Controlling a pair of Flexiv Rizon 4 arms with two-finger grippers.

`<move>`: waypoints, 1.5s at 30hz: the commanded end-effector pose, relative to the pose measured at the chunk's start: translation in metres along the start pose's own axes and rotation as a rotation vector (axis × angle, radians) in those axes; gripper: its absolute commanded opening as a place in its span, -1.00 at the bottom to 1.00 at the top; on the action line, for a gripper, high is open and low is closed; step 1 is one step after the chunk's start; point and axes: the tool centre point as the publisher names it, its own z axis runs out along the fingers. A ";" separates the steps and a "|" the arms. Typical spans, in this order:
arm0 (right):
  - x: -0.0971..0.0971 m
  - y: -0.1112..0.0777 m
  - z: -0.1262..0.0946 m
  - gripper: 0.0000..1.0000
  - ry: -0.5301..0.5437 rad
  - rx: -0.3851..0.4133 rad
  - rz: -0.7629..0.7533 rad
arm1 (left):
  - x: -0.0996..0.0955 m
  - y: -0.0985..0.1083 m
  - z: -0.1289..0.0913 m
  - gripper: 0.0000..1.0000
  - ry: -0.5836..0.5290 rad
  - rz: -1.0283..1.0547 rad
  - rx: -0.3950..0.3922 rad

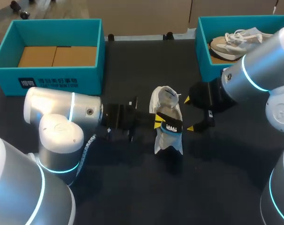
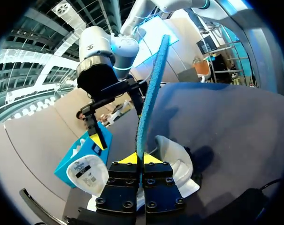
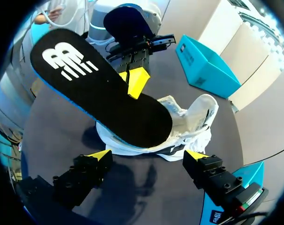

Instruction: Take the shoe out of the shoebox, open the shoe tongue, remove and reinsert the insole, then place the shoe into the shoebox

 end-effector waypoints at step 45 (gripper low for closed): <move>0.001 0.001 0.001 1.00 -0.003 0.004 0.000 | -0.011 0.001 0.014 -0.47 0.046 0.084 -0.048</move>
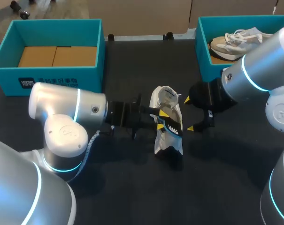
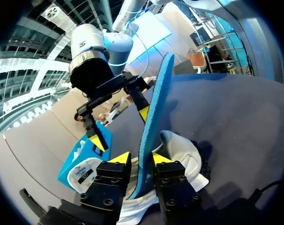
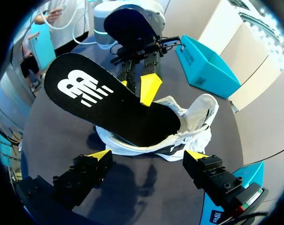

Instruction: Take the shoe out of the shoebox, open the shoe tongue, remove and reinsert the insole, then place the shoe into the shoebox

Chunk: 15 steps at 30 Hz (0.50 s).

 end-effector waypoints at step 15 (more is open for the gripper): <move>0.001 0.001 0.001 1.00 -0.003 0.004 0.000 | 0.009 0.009 0.012 -1.00 0.037 0.045 -0.065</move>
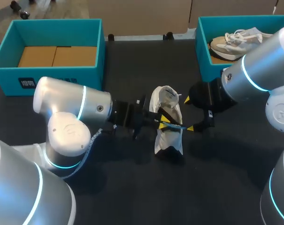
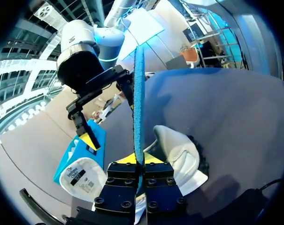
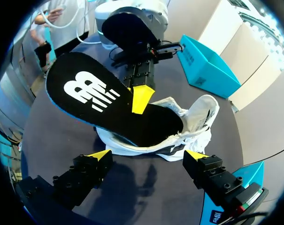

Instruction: Take the shoe out of the shoebox, open the shoe tongue, remove and reinsert the insole, then place the shoe into the shoebox

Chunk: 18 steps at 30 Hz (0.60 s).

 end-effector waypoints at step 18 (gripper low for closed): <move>0.001 0.001 0.001 1.00 -0.003 0.004 0.000 | 0.001 0.025 0.013 -1.00 -0.093 0.038 -0.080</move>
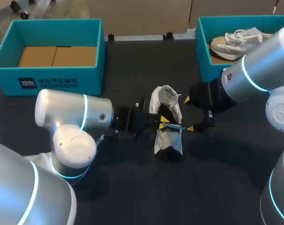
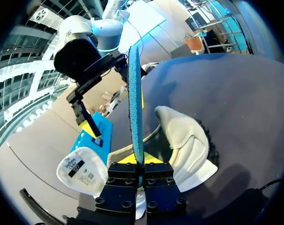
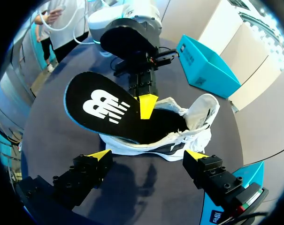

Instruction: Take the shoe out of the shoebox, open the shoe tongue, remove and reinsert the insole, then place the shoe into the shoebox

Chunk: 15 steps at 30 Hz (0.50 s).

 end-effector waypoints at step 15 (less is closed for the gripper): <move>0.001 0.001 0.001 1.00 -0.003 0.004 0.000 | -0.010 -0.026 -0.008 -0.28 0.001 0.008 0.028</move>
